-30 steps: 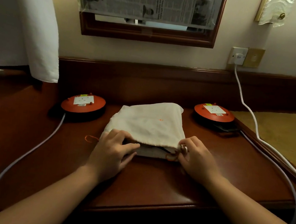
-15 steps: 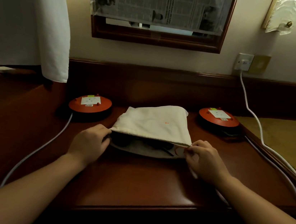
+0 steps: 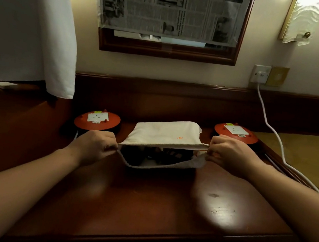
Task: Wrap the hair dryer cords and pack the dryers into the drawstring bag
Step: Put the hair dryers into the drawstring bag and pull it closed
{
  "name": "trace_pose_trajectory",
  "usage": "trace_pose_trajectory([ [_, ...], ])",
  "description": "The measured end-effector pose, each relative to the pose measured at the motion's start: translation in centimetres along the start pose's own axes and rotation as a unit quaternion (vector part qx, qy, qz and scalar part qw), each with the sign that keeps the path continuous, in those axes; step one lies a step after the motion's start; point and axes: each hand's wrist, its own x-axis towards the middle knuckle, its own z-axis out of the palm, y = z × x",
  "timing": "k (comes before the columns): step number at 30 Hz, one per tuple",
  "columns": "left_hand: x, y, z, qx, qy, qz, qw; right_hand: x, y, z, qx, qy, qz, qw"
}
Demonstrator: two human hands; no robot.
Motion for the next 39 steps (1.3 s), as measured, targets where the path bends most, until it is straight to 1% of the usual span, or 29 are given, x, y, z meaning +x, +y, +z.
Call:
trace_pose_trajectory([
  [5, 1.8, -1.4, -2.0, -0.038, 0.0, -0.04, 0.998, 1.3, 1.4, -1.4, -0.03, -0.028, -0.019, 0.999],
  [7, 2.9, -1.7, -3.3, -0.054, 0.008, -0.057, 0.997, 2.2, 2.2, -2.6, -0.02, -0.012, -0.023, 0.999],
  [10, 5.0, -2.1, -5.8, -0.083, 0.04, -0.103, 0.99, 4.0, 3.9, -4.8, -0.018, 0.018, -0.024, 0.999],
  [12, 6.7, -2.5, -7.5, -0.092, 0.056, -0.14, 0.984, 5.5, 4.9, -6.3, -0.003, 0.037, -0.004, 0.999],
  [16, 9.6, -3.6, -10.1, -0.12, 0.076, -0.19, 0.971, 8.4, 5.7, -9.0, 0.043, 0.041, 0.071, 0.996],
  [21, 11.7, -4.1, -12.4, -0.152, 0.129, -0.218, 0.955, 11.1, 6.4, -10.7, 0.093, 0.081, 0.139, 0.983],
  [23, 12.4, -4.1, -13.3, -0.16, 0.131, -0.231, 0.951, 12.1, 6.5, -11.5, 0.105, 0.091, 0.155, 0.978],
  [28, 14.5, -3.9, -15.6, -0.133, 0.125, -0.237, 0.954, 14.1, 6.5, -13.0, 0.122, 0.101, 0.184, 0.97],
  [32, 16.4, -4.1, -16.9, -0.163, 0.161, -0.24, 0.943, 15.4, 7.6, -13.6, 0.129, 0.132, 0.22, 0.958],
  [34, 17.2, -4.2, -17.2, -0.183, 0.153, -0.248, 0.939, 16.0, 8.2, -13.7, 0.124, 0.121, 0.228, 0.958],
  [37, 18.1, -4.3, -16.9, -0.165, 0.127, -0.25, 0.945, 16.6, 8.9, -13.3, 0.129, 0.111, 0.232, 0.958],
  [39, 18.6, -5.1, -16.2, -0.166, 0.124, -0.259, 0.943, 17.0, 9.4, -12.7, 0.137, 0.112, 0.229, 0.957],
])
